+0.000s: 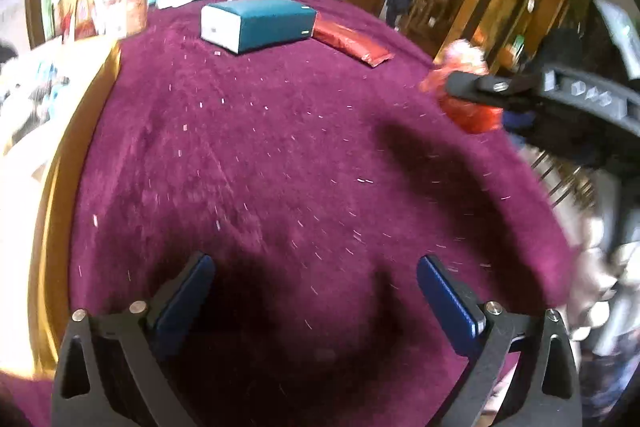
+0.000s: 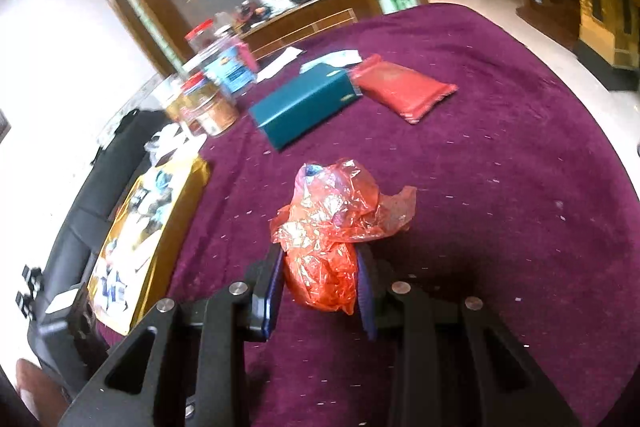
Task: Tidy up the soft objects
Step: 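Carry the red mesh bag with the right tool over the tray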
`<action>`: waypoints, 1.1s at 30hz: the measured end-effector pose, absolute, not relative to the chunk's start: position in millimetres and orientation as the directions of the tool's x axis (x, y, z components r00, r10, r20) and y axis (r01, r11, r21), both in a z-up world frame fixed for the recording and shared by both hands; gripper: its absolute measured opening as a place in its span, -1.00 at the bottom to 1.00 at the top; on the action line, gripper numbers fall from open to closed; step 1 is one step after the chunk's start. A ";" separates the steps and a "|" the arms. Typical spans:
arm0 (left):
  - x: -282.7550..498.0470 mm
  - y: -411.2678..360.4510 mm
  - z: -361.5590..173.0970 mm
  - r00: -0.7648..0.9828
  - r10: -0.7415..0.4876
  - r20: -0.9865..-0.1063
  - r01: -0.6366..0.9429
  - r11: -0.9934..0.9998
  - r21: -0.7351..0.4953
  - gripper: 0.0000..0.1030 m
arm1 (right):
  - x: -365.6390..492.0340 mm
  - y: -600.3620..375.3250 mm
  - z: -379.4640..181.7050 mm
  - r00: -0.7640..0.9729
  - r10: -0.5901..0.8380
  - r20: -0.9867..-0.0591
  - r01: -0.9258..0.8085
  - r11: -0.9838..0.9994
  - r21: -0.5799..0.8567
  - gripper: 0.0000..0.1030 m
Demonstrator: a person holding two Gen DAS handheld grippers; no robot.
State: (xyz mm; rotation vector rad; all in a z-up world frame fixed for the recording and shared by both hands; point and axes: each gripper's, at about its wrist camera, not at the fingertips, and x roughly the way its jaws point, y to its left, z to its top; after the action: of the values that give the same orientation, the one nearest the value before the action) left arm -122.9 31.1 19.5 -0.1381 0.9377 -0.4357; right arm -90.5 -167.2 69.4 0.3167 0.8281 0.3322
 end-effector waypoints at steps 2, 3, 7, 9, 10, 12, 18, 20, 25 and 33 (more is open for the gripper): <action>-135.4 47.1 29.9 0.553 -0.425 -0.717 0.278 0.905 -0.322 0.95 | -88.6 -154.6 72.3 0.619 0.411 -0.670 -0.193 0.906 0.378 -0.39; -141.4 56.9 35.5 0.578 -0.420 -0.700 0.264 0.908 -0.326 0.95 | -87.7 -147.3 74.2 0.611 0.419 -0.671 -0.212 0.904 0.371 -0.39; -162.1 112.5 54.3 0.649 -0.373 -0.663 0.164 0.920 -0.356 0.95 | -85.5 -109.0 82.1 0.577 0.470 -0.669 -0.301 0.883 0.360 -0.38; -171.5 143.2 61.3 0.678 -0.336 -0.653 0.107 0.925 -0.365 0.95 | -87.4 -88.4 84.1 0.556 0.498 -0.666 -0.347 0.867 0.359 -0.38; -177.6 161.2 64.4 0.698 -0.296 -0.653 0.061 0.932 -0.357 0.95 | -89.3 -78.7 84.9 0.545 0.511 -0.665 -0.367 0.858 0.359 -0.38; -185.0 186.9 67.5 0.719 -0.248 -0.649 -0.002 0.933 -0.359 0.95 | -92.2 -50.1 85.8 0.509 0.545 -0.666 -0.425 0.832 0.356 -0.38; -203.8 242.2 80.9 0.777 -0.062 -0.626 -0.177 0.933 -0.313 0.95 | -107.6 29.8 82.3 0.378 0.605 -0.700 -0.579 0.745 0.331 -0.38; -205.5 254.1 82.4 0.779 0.004 -0.627 -0.232 0.931 -0.282 0.95 | -114.7 50.8 80.2 0.343 0.610 -0.714 -0.620 0.718 0.315 -0.38; -206.9 267.5 77.1 0.763 0.110 -0.636 -0.308 0.929 -0.208 0.95 | -127.8 93.4 73.0 0.261 0.615 -0.744 -0.691 0.657 0.301 -0.37; -206.6 274.9 74.4 0.749 0.171 -0.640 -0.346 0.925 -0.157 0.95 | -140.2 137.2 56.5 0.196 0.572 -0.796 -0.750 0.611 0.254 -0.37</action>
State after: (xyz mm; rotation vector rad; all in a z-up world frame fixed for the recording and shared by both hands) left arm -206.6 274.9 74.4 -0.2751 0.6676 0.2861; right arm -140.2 137.2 56.5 -0.2072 1.0100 0.9346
